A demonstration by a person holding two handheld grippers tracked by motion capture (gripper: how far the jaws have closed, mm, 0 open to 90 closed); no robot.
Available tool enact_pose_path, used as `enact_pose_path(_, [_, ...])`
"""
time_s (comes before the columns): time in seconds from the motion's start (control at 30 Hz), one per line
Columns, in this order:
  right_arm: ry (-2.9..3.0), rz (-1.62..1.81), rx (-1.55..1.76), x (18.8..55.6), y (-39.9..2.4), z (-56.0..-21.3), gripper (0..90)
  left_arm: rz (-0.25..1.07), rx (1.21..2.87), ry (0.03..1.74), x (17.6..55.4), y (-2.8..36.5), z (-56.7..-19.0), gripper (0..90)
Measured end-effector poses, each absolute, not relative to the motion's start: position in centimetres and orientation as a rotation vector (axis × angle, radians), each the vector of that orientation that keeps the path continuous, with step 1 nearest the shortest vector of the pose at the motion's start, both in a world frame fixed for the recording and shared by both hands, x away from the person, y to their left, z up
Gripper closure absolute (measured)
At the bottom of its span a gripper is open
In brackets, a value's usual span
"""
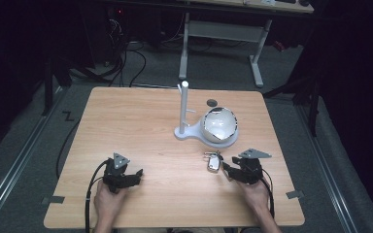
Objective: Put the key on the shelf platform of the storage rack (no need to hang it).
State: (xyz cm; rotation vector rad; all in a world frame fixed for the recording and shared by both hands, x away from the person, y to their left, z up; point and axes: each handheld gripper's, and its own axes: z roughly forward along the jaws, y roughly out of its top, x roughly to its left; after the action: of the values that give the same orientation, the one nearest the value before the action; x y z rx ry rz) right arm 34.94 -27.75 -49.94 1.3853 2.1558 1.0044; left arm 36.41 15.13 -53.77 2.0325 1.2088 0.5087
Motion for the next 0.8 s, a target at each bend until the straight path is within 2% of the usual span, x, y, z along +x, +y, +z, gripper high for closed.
enact_pose_path(0.8, [2.21, 1.022, 1.487, 39.3, -26.8, -50.9, 53.6, 0.515, 2.04, 1.207, 36.4, 15.1, -53.8, 21.7])
